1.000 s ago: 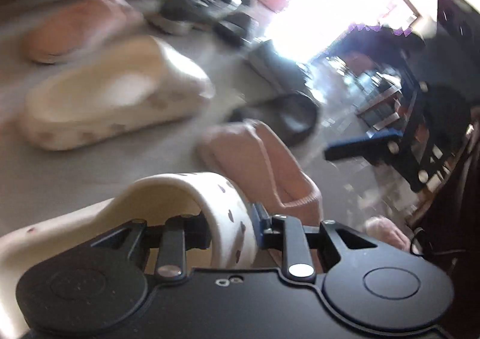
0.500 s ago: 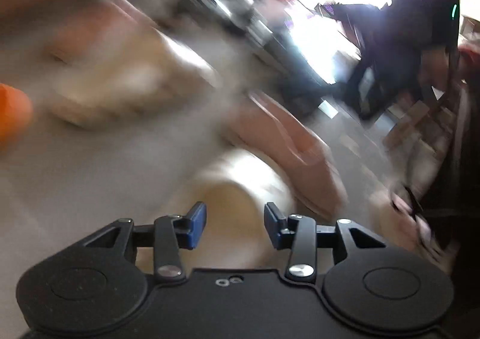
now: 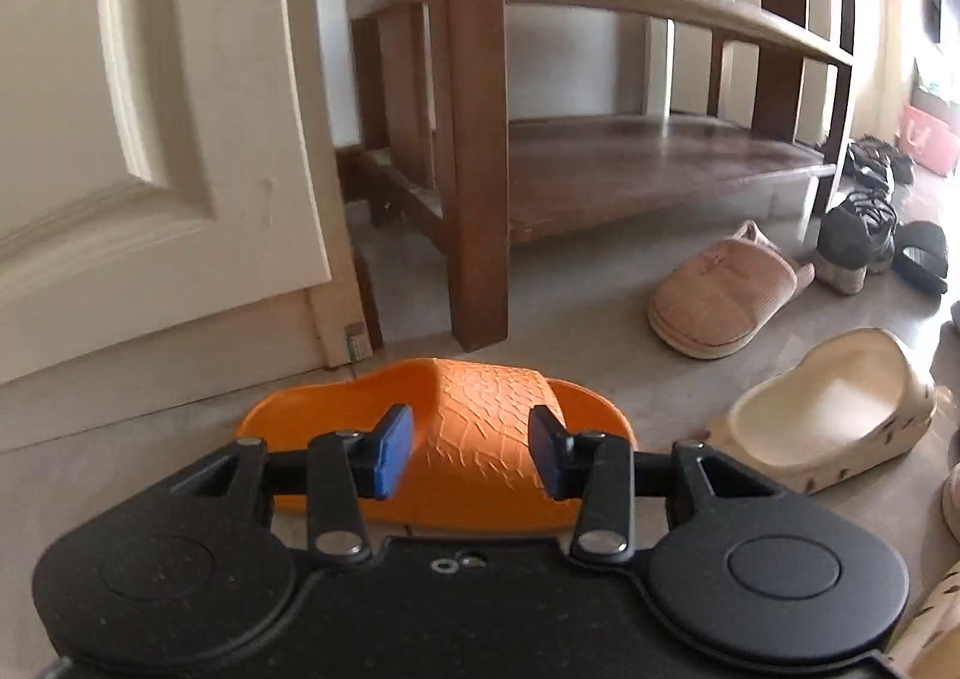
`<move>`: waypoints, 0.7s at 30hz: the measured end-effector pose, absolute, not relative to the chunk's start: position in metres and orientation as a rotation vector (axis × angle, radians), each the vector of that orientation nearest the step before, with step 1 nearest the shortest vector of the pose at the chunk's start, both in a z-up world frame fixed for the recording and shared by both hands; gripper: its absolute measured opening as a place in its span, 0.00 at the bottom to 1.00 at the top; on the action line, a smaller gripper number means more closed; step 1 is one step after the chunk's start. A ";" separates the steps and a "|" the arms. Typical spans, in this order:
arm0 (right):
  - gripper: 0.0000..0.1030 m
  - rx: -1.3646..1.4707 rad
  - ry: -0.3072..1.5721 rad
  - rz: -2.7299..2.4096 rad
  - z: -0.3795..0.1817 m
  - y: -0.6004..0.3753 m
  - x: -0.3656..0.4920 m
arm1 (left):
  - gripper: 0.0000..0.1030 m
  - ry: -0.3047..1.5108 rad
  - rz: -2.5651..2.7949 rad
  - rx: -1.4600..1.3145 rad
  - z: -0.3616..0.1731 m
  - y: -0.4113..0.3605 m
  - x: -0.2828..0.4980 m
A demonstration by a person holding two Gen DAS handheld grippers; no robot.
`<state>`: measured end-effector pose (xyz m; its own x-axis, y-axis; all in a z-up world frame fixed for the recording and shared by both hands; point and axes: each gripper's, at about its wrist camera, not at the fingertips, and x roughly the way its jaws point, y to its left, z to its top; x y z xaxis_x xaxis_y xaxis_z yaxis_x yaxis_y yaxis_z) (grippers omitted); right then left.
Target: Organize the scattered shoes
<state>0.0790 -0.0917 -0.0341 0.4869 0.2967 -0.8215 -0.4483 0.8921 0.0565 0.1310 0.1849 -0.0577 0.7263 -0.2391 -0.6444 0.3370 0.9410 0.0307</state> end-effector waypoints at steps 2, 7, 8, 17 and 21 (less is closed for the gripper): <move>1.00 -0.172 0.980 0.451 -0.036 -0.090 0.081 | 0.40 0.747 -0.387 0.155 -0.068 0.186 0.155; 1.00 -0.264 0.982 0.470 -0.040 -0.085 0.067 | 0.41 0.828 -0.494 0.092 -0.077 0.199 0.182; 1.00 -0.266 0.989 0.471 -0.041 -0.086 0.065 | 0.43 0.832 -0.499 0.086 -0.079 0.201 0.183; 0.99 -0.220 1.078 0.485 -0.050 -0.082 0.054 | 0.16 0.824 -0.529 -0.231 -0.093 0.221 0.169; 0.99 -0.213 1.037 0.528 -0.042 -0.070 0.056 | 0.11 0.833 -0.558 -0.301 -0.091 0.237 0.128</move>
<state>0.0559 -0.0702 -0.0420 0.3984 0.3153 -0.8613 -0.5114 0.8559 0.0767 0.1279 0.2369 -0.0912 0.5412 -0.5761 -0.6125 0.3476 0.8165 -0.4609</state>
